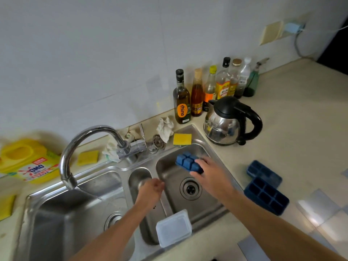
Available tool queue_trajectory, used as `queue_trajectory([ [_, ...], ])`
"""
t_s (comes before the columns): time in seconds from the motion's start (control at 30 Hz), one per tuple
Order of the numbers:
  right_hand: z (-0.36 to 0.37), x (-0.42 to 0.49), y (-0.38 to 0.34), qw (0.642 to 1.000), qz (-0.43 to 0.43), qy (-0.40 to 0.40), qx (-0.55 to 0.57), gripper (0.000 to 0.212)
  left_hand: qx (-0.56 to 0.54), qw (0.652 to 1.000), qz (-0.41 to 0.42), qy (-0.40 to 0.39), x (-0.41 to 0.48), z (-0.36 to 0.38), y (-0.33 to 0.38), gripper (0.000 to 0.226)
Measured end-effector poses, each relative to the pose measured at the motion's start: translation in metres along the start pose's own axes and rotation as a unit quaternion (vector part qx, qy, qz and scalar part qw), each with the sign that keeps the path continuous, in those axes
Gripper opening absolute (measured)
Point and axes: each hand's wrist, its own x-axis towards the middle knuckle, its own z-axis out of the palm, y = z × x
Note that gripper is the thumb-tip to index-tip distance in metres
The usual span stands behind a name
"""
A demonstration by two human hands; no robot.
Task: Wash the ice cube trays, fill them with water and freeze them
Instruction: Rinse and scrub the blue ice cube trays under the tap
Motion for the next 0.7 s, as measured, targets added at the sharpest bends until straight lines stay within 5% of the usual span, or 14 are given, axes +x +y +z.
queue_trajectory([
  [0.1, -0.058, 0.028, -0.053, 0.951, -0.148, 0.238, 0.131, 0.049, -0.001, 1.0, -0.002, -0.011, 0.006, 0.003, -0.002, 0.024],
  [0.2, -0.07, 0.032, -0.064, 0.91, -0.234, 0.316, 0.128, 0.047, -0.003, 1.0, 0.004, -0.026, 0.011, 0.001, -0.002, 0.019],
  [0.27, -0.041, 0.024, -0.042, 0.96, -0.169, 0.216, 0.063, 0.046, 0.006, 1.0, 0.002, -0.03, 0.014, 0.0, -0.003, 0.02],
  [0.3, -0.02, 0.015, -0.024, 0.991, -0.097, 0.092, 0.018, 0.045, 0.009, 0.999, 0.001, -0.031, 0.016, -0.002, -0.003, 0.02],
  [0.37, 0.022, -0.015, 0.01, 0.98, 0.025, -0.193, -0.051, 0.038, 0.005, 0.999, 0.007, -0.031, 0.018, -0.007, -0.004, 0.017],
  [0.43, 0.045, -0.034, 0.03, 0.958, 0.056, -0.27, -0.072, 0.04, 0.003, 0.999, 0.013, -0.029, 0.019, -0.011, -0.006, 0.014],
  [0.57, 0.028, -0.006, 0.001, 1.0, -0.003, -0.022, -0.009, 0.055, 0.021, 0.999, -0.004, -0.026, 0.021, -0.012, -0.007, 0.015],
  [0.63, 0.006, 0.01, -0.027, 0.985, -0.077, 0.14, 0.058, 0.055, 0.037, 0.999, 0.006, -0.035, 0.021, -0.011, -0.007, 0.021],
  [0.7, -0.006, 0.013, -0.037, 0.963, -0.133, 0.221, 0.075, 0.053, 0.05, 0.998, 0.029, -0.03, 0.024, -0.01, -0.009, 0.028],
])
